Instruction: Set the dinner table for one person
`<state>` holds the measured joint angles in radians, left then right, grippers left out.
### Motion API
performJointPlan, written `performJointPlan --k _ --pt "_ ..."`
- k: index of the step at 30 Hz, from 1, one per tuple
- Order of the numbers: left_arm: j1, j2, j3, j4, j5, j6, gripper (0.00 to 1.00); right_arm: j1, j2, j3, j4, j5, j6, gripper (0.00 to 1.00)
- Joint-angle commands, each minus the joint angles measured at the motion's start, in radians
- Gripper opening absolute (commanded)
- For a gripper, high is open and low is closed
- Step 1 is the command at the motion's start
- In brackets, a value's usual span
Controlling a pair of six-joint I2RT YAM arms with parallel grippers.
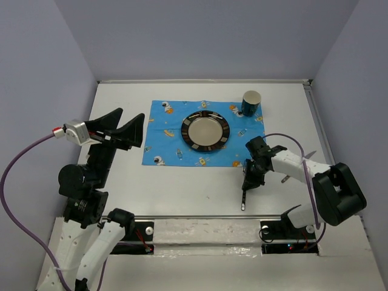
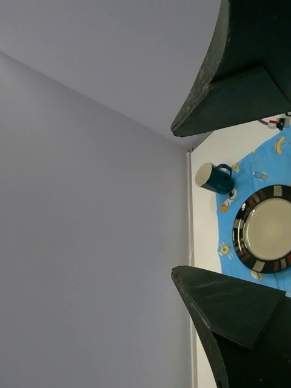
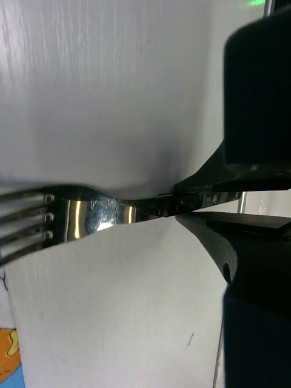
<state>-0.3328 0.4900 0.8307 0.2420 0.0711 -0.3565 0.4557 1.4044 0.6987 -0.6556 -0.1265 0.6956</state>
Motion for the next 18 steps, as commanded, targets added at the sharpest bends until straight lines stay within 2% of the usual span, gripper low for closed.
performJointPlan --k 1,4,7,10,13,14,18 --pt "-0.006 -0.027 0.010 0.042 -0.001 0.017 0.99 0.029 0.054 0.007 -0.068 0.042 -0.045 0.02" --pt "-0.006 -0.025 0.010 0.042 -0.002 0.019 0.99 0.038 0.038 0.025 -0.099 0.036 -0.068 0.00" --pt "-0.006 -0.022 0.010 0.042 0.002 0.014 0.99 0.060 -0.047 0.089 -0.136 0.039 -0.055 0.00" --pt "-0.005 -0.028 0.010 0.046 0.009 0.014 0.99 0.122 -0.116 0.190 -0.073 -0.027 0.025 0.00" --pt "0.001 -0.044 0.011 0.042 -0.005 0.021 0.99 0.216 -0.044 0.362 0.057 -0.013 0.051 0.00" --pt "0.003 -0.044 0.010 0.043 -0.014 0.022 0.99 0.239 0.044 0.416 0.106 0.029 0.042 0.00" --pt "0.000 -0.031 0.002 0.046 -0.028 0.028 0.99 0.265 0.230 0.660 0.276 0.016 0.001 0.00"
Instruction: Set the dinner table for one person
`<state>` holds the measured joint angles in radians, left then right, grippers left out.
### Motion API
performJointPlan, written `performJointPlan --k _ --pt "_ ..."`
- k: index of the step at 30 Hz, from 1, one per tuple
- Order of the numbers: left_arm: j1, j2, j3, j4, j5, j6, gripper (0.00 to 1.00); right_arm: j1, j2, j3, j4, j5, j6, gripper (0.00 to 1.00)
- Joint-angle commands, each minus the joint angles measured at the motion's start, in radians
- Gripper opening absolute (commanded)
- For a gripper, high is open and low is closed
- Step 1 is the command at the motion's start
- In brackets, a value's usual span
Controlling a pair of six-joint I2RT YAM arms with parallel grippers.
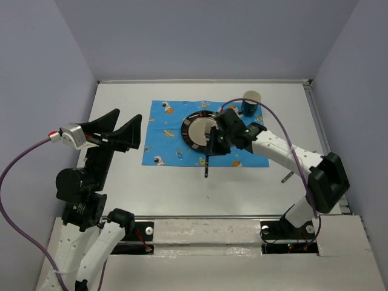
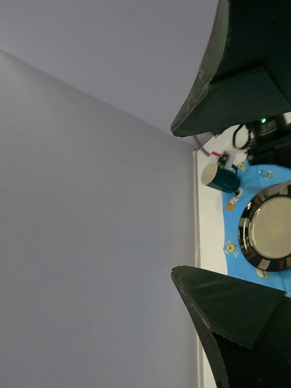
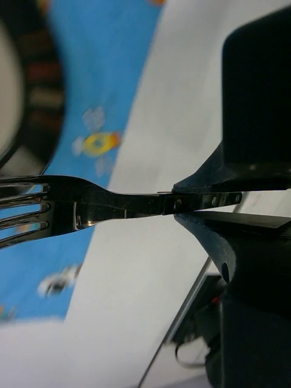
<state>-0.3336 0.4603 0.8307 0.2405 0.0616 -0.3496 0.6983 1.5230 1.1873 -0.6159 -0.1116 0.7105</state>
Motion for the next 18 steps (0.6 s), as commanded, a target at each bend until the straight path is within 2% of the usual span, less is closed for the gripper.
performJointPlan --k 1,6,9,14,18 --pt "0.001 0.003 -0.002 0.049 -0.020 0.021 0.99 0.023 0.212 0.228 0.251 -0.003 -0.026 0.00" --pt "-0.004 0.003 -0.002 0.051 -0.026 0.027 0.99 0.023 0.535 0.659 0.220 -0.057 -0.043 0.00" --pt "-0.007 0.001 -0.001 0.049 -0.023 0.026 0.99 0.023 0.718 0.843 0.164 -0.071 -0.029 0.00" --pt "-0.016 0.014 -0.001 0.051 -0.016 0.023 0.99 0.032 0.874 0.972 0.145 -0.071 -0.003 0.00" --pt "-0.021 0.017 -0.002 0.051 -0.013 0.021 0.99 0.041 0.907 1.015 0.142 -0.069 0.006 0.00"
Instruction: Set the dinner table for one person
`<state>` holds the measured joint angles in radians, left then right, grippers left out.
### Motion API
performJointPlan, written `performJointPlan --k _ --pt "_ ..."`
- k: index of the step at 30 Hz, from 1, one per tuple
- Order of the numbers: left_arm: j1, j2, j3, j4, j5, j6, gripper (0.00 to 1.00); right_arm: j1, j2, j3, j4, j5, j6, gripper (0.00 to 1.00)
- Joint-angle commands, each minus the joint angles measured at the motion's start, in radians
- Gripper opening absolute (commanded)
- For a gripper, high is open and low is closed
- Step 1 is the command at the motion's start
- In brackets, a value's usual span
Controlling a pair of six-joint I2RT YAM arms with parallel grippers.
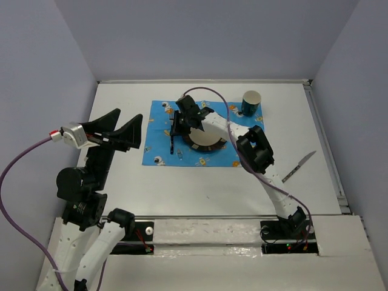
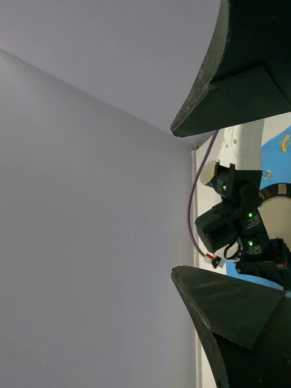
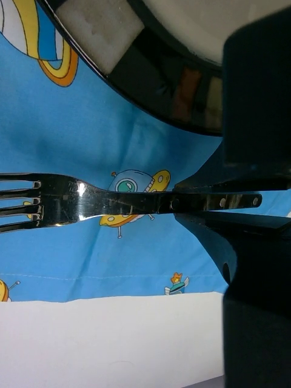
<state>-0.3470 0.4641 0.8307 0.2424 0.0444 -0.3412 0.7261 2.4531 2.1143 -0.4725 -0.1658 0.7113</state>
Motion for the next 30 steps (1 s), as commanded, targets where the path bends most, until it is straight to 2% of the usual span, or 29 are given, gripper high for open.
performJointPlan --k 1,12,15,16,20,30 --pt "-0.007 0.013 -0.002 0.051 0.006 0.011 0.99 0.013 -0.013 0.093 -0.003 -0.018 0.008 0.00" --pt "-0.007 0.015 -0.004 0.051 0.008 0.010 0.99 0.022 0.035 0.068 -0.003 -0.027 0.034 0.00" --pt "-0.007 0.015 -0.002 0.051 0.008 0.010 0.99 0.032 0.043 0.079 -0.003 -0.028 0.037 0.08" --pt "-0.007 0.015 -0.002 0.051 0.008 0.010 0.99 0.032 0.043 0.084 -0.003 -0.024 0.037 0.22" --pt "-0.007 0.015 -0.004 0.054 0.012 0.007 0.99 0.032 0.035 0.090 0.000 -0.009 0.034 0.33" --pt "-0.007 0.024 -0.010 0.058 0.015 0.002 0.99 0.032 -0.046 0.096 0.012 0.014 0.019 0.35"
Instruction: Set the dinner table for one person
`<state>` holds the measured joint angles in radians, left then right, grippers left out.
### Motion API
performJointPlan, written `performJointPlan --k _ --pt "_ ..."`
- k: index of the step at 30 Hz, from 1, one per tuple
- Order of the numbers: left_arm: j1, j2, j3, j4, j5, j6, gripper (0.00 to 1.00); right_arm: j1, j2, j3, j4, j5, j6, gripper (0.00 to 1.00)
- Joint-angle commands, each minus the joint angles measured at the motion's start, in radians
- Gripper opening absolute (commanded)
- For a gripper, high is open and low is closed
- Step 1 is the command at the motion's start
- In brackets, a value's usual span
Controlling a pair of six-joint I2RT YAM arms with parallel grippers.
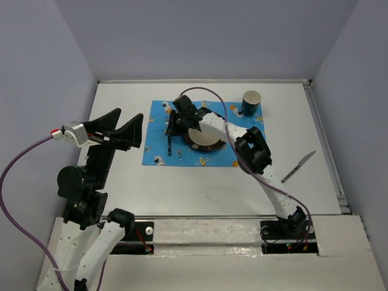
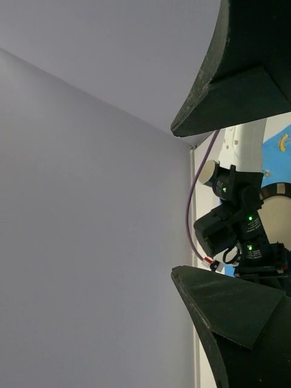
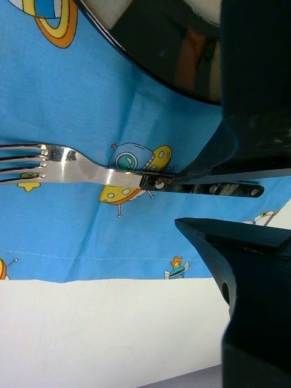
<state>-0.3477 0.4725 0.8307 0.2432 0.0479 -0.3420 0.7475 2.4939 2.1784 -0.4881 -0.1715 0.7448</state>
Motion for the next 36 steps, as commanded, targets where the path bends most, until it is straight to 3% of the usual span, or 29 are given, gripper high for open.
performJointPlan --k 1,3,7,8,13,14,16,21,23,27,36 --pt "-0.007 0.015 -0.010 0.059 0.013 0.001 0.99 0.010 -0.111 0.021 0.031 0.032 -0.030 0.35" --pt "-0.010 0.015 -0.012 0.059 0.013 0.001 0.99 0.010 -0.200 -0.015 0.036 0.067 -0.051 0.35" --pt "-0.025 0.008 -0.012 0.062 0.012 0.003 0.99 -0.068 -0.442 -0.283 0.117 0.138 -0.065 0.35" --pt "-0.030 0.005 -0.010 0.062 0.012 0.005 0.99 -0.091 -0.507 -0.465 0.147 0.151 -0.061 0.34" --pt "-0.066 -0.017 -0.005 0.062 0.018 0.003 0.99 -0.281 -0.990 -0.970 0.223 0.237 -0.035 0.34" --pt "-0.073 -0.021 -0.007 0.064 0.021 0.003 0.99 -0.366 -1.054 -1.044 0.221 0.230 -0.030 0.36" --pt "-0.086 -0.034 -0.005 0.065 0.023 0.003 0.99 -0.459 -1.226 -1.227 0.169 0.199 -0.019 0.39" --pt "-0.106 -0.063 -0.005 0.056 0.009 0.011 0.99 -0.724 -1.453 -1.428 -0.054 0.251 -0.070 0.56" --pt "-0.115 -0.066 -0.004 0.054 0.009 0.008 0.99 -0.787 -1.494 -1.459 -0.092 0.311 -0.087 0.62" --pt "-0.134 -0.075 -0.004 0.051 0.004 0.006 0.99 -0.928 -1.448 -1.513 -0.110 0.345 -0.114 0.57" --pt "-0.140 -0.110 -0.005 0.045 0.003 0.012 0.99 -0.955 -1.218 -1.484 -0.049 0.403 -0.120 0.54"
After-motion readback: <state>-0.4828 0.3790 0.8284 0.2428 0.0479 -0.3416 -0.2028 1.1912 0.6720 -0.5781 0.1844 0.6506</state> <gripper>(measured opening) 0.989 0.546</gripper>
